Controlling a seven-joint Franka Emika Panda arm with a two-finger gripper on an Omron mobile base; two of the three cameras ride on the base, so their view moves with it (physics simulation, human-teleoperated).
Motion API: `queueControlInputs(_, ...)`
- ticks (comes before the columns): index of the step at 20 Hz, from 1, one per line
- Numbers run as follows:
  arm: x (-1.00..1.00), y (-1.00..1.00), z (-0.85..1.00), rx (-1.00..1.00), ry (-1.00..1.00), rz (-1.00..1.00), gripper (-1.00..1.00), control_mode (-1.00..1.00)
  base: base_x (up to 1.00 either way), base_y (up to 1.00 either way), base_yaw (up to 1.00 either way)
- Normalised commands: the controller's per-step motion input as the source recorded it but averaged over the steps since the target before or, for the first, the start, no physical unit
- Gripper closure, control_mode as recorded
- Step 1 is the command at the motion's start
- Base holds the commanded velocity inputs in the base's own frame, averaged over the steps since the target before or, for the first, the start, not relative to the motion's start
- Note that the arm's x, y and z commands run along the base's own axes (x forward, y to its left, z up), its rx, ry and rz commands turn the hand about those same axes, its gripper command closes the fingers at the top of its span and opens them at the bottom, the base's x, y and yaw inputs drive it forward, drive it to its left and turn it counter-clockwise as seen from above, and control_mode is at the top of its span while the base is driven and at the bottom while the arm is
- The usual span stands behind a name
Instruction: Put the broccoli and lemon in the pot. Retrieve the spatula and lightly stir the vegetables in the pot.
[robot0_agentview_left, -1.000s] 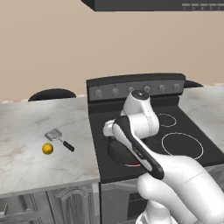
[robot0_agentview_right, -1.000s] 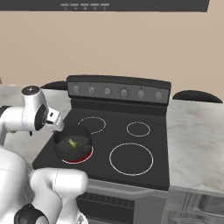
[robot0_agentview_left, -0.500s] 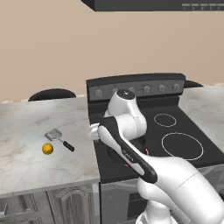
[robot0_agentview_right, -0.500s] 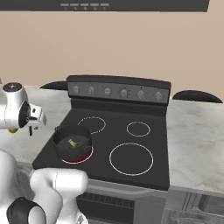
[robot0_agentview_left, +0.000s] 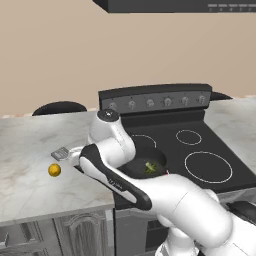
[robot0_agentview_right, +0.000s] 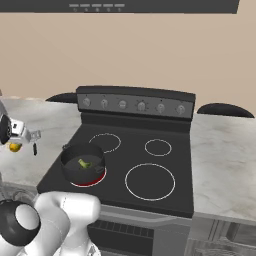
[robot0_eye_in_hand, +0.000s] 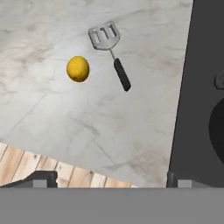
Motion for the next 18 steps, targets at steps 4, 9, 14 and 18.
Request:
queueControlInputs(4,0.35,0.78,0.0,-0.01,0.09,-0.07,-1.0,-1.0,0.0,0.0,0.0)
queueControlInputs(9,0.45,0.7,-0.01,-0.04,0.07,-0.08,-1.0,-1.0,0.0,0.0,0.0)
queueControlInputs(14,0.27,0.35,-0.17,-0.06,0.13,-0.06,-1.0,-1.0,0.0,0.0,0.0)
queueControlInputs(18,0.16,0.18,-0.29,-0.12,0.08,-0.06,-1.0,-1.0,0.0,0.0,0.0)
